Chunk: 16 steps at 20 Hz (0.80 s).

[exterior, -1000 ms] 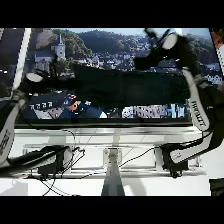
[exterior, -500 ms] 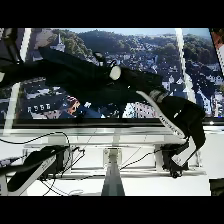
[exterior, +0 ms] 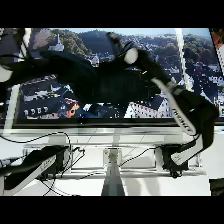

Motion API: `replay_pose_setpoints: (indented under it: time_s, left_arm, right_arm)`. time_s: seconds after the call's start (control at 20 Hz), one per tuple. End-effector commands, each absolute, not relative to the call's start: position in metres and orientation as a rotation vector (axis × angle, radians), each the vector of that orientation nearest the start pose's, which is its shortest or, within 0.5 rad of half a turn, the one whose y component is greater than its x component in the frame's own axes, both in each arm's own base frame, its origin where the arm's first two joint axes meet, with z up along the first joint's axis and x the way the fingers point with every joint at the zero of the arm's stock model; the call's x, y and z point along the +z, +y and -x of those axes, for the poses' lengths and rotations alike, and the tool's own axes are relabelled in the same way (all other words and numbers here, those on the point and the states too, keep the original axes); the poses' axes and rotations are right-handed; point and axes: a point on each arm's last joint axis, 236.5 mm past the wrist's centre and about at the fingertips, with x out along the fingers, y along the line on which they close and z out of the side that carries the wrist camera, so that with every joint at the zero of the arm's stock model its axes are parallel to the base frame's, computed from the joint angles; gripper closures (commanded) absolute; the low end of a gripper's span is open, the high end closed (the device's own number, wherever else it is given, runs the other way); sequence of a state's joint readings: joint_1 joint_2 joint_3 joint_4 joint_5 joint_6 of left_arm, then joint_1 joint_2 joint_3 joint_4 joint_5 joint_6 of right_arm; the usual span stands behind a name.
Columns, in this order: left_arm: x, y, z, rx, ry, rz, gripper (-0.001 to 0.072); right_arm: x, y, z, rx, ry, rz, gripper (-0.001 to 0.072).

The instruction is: Fold the clothes and pants, and hang the long-sleeved shirts on hangers.

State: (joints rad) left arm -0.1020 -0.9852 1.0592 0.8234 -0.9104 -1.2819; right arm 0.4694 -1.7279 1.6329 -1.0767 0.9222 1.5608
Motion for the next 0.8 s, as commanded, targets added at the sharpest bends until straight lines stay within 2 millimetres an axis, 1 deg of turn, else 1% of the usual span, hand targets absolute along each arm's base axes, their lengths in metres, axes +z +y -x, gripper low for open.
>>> replay_pose_setpoints:
  time_s: [0.0, 0.1, 0.15, 0.2, 0.25, 0.3, 0.4, 0.45, 0.5, 0.55, 0.6, 0.65, 0.7, 0.75]
  left_arm:
    - [0.165, -0.243, -0.38, -0.719, 0.761, 0.341, 0.0686]
    - [0.175, -0.294, -0.379, -0.81, 0.781, 0.339, 0.0686]
    - [0.175, -0.324, -0.376, -0.859, 0.799, 0.335, 0.0686]
    - [0.171, -0.354, -0.37, -0.909, 0.823, 0.323, 0.0686]
    - [0.163, -0.383, -0.362, -0.952, 0.855, 0.315, 0.0686]
    - [0.151, -0.413, -0.352, -0.996, 0.883, 0.296, 0.0686]
    - [0.125, -0.466, -0.337, -1.053, 0.911, 0.273, 0.0685]
    - [0.114, -0.487, -0.329, -1.073, 0.916, 0.265, 0.0684]
    - [0.104, -0.506, -0.321, -1.091, 0.918, 0.255, 0.0672]
    - [0.098, -0.519, -0.315, -1.106, 0.919, 0.249, 0.0629]
    - [0.095, -0.526, -0.31, -1.117, 0.914, 0.24, 0.034]
    - [0.095, -0.529, -0.309, -1.116, 0.901, 0.241, -0.0005]
    - [0.098, -0.528, -0.313, -1.115, 0.888, 0.239, 0.0007]
    - [0.101, -0.523, -0.32, -1.105, 0.879, 0.243, 0.0007]
  right_arm:
    - [0.053, 0.211, -0.472, 0.466, 1.135, -0.192, 0.068]
    - [0.08, 0.152, -0.482, 0.372, 1.089, -0.226, 0.0681]
    - [0.092, 0.129, -0.485, 0.335, 1.065, -0.247, 0.068]
    - [0.103, 0.107, -0.486, 0.298, 1.041, -0.268, 0.0681]
    - [0.111, 0.089, -0.487, 0.267, 1.023, -0.284, 0.0681]
    - [0.117, 0.071, -0.487, 0.238, 1.008, -0.299, 0.068]
    - [0.124, 0.046, -0.487, 0.192, 0.992, -0.323, 0.068]
    - [0.124, 0.037, -0.486, 0.176, 0.993, -0.332, 0.0681]
    - [0.122, 0.029, -0.484, 0.164, 1.003, -0.339, 0.0681]
    - [0.121, 0.022, -0.482, 0.149, 1.01, -0.339, 0.068]
    - [0.119, 0.016, -0.481, 0.136, 1.014, -0.335, 0.068]
    - [0.117, 0.009, -0.48, 0.119, 1.023, -0.325, 0.068]
    - [0.115, 0.001, -0.479, 0.104, 1.027, -0.289, 0.0681]
    - [0.112, -0.008, -0.478, 0.104, 1.03, -0.212, 0.0681]
